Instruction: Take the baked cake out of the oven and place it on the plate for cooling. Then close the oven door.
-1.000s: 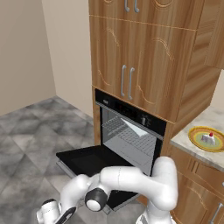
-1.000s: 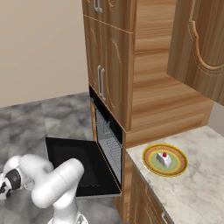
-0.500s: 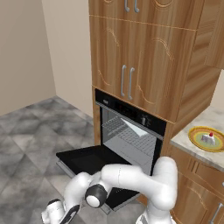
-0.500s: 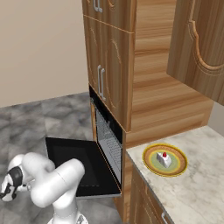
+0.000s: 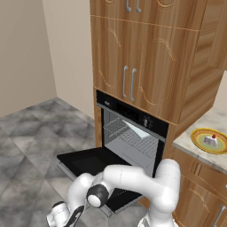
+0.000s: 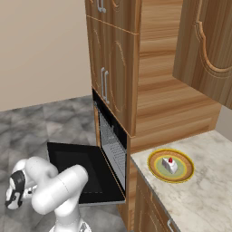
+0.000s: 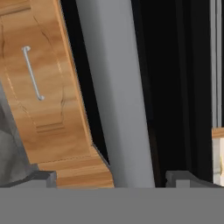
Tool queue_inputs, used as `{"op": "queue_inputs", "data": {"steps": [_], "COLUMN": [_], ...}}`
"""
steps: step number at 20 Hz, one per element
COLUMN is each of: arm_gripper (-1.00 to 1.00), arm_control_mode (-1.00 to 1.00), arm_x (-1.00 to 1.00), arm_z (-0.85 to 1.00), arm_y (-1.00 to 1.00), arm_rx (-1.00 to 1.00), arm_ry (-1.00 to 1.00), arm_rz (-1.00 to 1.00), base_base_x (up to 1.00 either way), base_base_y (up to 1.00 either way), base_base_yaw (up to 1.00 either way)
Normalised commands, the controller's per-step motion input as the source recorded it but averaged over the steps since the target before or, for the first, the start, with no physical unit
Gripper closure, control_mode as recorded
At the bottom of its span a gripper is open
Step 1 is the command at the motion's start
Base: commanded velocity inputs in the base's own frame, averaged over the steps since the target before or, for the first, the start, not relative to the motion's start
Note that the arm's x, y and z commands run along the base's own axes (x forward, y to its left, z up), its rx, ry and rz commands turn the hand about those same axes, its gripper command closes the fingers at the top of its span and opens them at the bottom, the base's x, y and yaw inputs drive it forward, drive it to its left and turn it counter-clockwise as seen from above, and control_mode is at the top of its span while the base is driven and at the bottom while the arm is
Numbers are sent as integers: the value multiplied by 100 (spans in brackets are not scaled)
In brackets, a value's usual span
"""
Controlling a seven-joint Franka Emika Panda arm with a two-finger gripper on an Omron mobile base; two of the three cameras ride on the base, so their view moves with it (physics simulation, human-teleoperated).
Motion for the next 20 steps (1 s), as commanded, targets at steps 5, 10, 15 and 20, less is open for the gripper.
{"op": "queue_inputs", "data": {"steps": [5,10,15,20], "arm_gripper": [-100,-100,-100,-100], "arm_control_mode": [-100,-100,-100,-100], "arm_x": [3,1,1,2], "arm_z": [-3,-1,-1,0], "arm_y": [0,0,0,0], "arm_rx": [-14,-15,-15,-17], "arm_ry": [-7,-9,-10,-10], "arm_rz": [0,0,0,0], "base_base_x": [0,0,0,0], "base_base_y": [0,0,0,0], "base_base_yaw": [0,0,0,0]}}
